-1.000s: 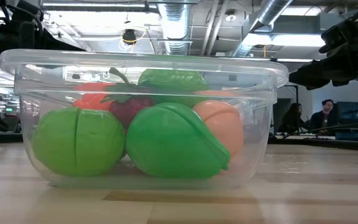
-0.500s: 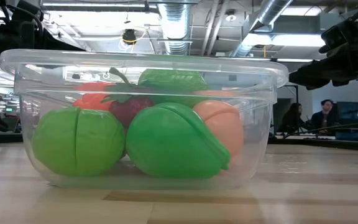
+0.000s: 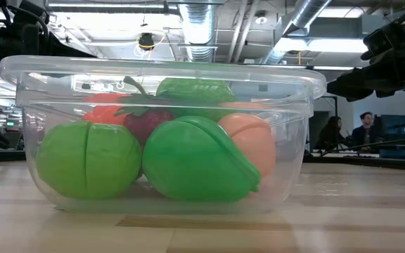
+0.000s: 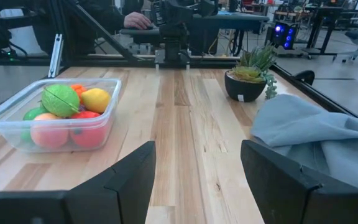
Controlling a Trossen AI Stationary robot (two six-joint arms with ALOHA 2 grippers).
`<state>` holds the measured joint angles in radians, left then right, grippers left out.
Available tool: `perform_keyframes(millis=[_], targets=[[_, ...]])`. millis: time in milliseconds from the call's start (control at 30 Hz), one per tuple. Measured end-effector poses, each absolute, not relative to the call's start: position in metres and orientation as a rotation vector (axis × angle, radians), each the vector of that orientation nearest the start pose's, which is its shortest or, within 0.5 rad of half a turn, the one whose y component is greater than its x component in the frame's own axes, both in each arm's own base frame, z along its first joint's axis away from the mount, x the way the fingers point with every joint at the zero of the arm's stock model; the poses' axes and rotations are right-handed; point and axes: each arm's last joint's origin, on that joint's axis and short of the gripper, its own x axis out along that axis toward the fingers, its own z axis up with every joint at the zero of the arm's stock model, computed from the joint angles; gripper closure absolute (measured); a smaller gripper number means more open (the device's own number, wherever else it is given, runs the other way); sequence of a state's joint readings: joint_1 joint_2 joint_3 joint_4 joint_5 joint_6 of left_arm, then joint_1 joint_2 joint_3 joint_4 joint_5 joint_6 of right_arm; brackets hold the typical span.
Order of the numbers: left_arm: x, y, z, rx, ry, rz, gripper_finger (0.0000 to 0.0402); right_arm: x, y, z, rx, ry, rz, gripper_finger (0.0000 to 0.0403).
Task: Pick and placing Produce into tupperware
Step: Return to Home Position
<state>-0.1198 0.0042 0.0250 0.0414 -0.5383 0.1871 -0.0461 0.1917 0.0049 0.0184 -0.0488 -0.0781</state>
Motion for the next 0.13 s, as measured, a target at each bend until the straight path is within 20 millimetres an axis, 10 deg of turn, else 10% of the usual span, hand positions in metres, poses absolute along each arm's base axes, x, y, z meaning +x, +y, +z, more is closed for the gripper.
perform_keyframes(millis=[133], targets=[[0.0933, 0.0037, 0.1753, 0.164, -0.02, 0.422, 0.0123, 0.108, -0.0036, 0.1511, -0.07, 0.168, 0.009, 0.0143]])
